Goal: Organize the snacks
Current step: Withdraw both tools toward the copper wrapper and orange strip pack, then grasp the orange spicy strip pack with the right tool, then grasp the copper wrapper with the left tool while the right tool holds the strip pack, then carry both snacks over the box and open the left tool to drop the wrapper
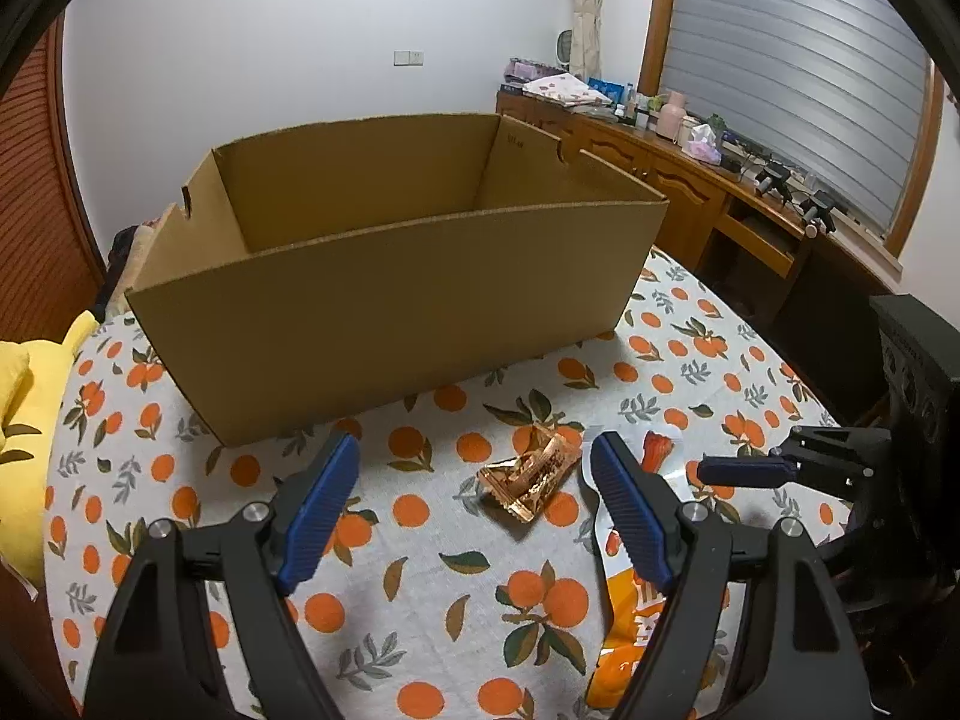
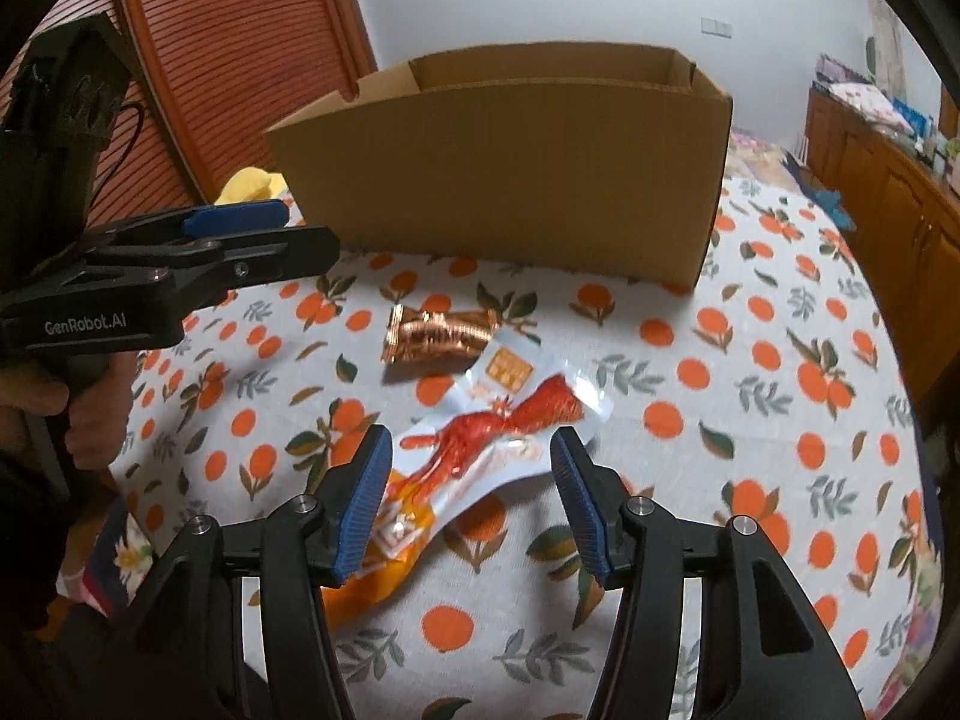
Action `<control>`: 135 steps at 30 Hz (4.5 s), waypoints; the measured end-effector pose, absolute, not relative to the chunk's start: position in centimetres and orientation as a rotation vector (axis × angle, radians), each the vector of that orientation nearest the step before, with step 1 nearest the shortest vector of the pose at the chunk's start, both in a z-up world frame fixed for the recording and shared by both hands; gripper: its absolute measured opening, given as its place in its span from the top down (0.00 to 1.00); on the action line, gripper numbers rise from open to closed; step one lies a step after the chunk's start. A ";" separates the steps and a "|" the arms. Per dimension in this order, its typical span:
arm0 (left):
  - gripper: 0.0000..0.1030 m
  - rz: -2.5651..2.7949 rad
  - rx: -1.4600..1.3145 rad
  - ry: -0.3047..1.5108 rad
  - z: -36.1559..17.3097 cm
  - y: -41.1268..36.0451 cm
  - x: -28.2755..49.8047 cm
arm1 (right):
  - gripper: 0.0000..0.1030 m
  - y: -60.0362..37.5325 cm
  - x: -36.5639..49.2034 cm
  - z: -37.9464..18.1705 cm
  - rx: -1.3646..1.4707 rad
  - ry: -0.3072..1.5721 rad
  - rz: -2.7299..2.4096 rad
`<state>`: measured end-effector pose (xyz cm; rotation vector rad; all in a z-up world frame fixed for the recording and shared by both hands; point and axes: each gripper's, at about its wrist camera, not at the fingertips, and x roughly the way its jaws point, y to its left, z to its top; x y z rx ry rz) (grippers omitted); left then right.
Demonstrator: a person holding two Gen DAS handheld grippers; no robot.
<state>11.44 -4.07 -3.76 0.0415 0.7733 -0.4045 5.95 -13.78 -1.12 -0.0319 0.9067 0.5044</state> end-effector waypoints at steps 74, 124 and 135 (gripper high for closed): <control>0.74 -0.550 0.259 0.930 -9.4 -8.8 15.5 | 0.72 -17.0 9.5 -3.5 0.004 0.934 0.459; 0.83 -0.502 0.144 0.763 -2.1 -6.8 13.0 | 0.80 -15.8 8.4 0.7 -0.094 0.792 0.451; 0.83 -0.485 0.142 0.694 1.3 -6.1 13.4 | 0.81 -16.2 8.8 4.6 -0.118 0.702 0.457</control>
